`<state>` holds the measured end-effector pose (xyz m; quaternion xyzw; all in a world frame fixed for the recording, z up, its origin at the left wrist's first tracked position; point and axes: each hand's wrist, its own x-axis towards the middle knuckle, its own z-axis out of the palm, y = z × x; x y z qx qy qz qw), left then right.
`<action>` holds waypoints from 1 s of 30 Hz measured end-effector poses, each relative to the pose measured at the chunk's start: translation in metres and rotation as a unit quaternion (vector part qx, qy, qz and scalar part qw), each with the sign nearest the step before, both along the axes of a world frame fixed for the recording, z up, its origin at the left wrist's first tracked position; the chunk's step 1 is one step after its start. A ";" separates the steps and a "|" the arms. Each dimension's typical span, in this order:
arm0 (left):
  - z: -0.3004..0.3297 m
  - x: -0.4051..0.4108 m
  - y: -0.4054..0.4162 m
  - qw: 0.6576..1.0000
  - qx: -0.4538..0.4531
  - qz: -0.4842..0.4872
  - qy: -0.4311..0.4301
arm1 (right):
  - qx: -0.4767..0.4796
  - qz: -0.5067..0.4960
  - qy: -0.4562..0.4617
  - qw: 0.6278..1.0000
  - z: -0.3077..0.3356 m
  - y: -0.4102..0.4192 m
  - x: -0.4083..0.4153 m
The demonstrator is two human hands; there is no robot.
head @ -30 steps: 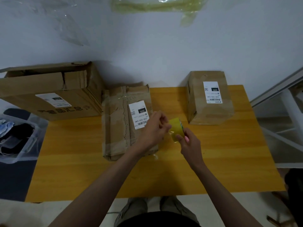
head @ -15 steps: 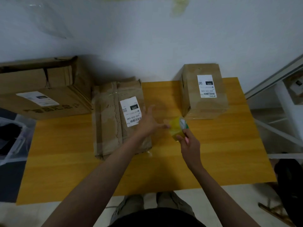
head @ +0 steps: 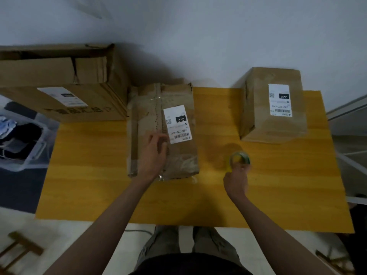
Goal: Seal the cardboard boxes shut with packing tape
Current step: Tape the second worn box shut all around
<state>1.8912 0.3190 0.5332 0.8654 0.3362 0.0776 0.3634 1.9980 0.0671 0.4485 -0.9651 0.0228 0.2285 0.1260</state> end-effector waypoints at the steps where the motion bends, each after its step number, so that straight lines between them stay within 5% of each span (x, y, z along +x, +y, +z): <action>1: -0.003 -0.005 0.001 1.000 0.011 -0.001 -0.008 | -0.001 0.016 -0.013 1.000 -0.001 0.004 -0.006; 7: -0.022 -0.020 0.004 0.999 0.026 0.009 -0.036 | -0.005 0.040 -0.068 0.997 0.005 0.016 -0.015; 10: -0.032 -0.020 0.004 0.997 0.072 0.016 -0.025 | 0.133 0.056 -0.197 0.970 0.037 0.057 -0.016; 13: -0.042 -0.008 -0.001 0.996 0.086 -0.013 0.008 | 0.212 0.183 -0.253 0.926 0.061 0.124 -0.024; 19: -0.073 -0.008 0.002 0.968 0.194 -0.105 0.123 | 0.084 0.405 -0.245 0.877 0.026 0.158 -0.031; 30: -0.065 -0.062 0.070 0.919 0.316 -0.088 0.216 | 0.081 0.330 -0.242 0.909 0.031 0.146 -0.023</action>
